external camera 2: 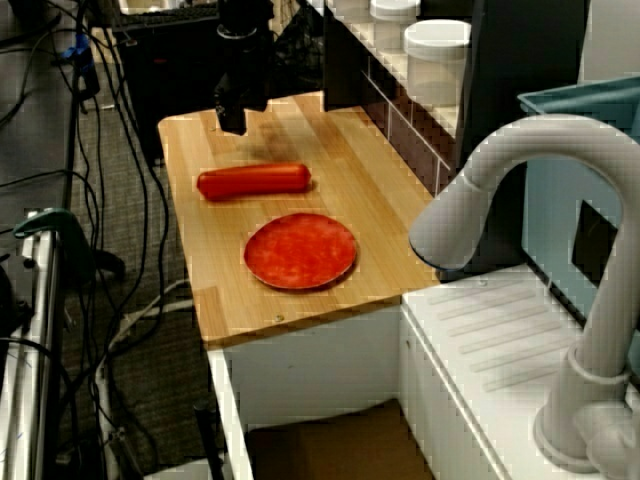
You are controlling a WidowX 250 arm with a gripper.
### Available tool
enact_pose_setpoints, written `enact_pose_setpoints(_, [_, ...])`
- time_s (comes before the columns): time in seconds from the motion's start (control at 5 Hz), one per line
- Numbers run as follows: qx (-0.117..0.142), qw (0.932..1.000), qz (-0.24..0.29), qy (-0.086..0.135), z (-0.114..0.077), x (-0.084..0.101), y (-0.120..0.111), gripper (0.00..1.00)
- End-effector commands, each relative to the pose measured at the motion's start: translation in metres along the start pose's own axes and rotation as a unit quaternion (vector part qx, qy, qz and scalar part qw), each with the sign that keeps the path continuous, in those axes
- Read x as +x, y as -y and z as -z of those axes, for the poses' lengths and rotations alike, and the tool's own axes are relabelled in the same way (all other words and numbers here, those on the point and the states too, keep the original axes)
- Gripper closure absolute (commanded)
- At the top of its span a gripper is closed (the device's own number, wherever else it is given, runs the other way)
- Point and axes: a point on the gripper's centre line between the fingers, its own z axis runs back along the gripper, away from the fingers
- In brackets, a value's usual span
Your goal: Put the object on the plate
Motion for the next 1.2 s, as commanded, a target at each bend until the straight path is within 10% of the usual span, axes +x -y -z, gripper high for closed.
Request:
enact_pose_setpoints(0.0, [0.0,1.0,0.0,0.0,0.0,0.0,0.0,0.0])
enact_pose_setpoints(0.4, [-0.057,0.998,-0.026,-0.012,-0.037,0.03,0.043,0.0])
enact_pose_setpoints(0.6, [-0.113,0.9819,-0.143,-0.052,-0.056,0.046,0.057,0.0])
enact_pose_setpoints(1.0, [-0.099,0.974,-0.201,-0.033,-0.049,0.057,0.056,0.0])
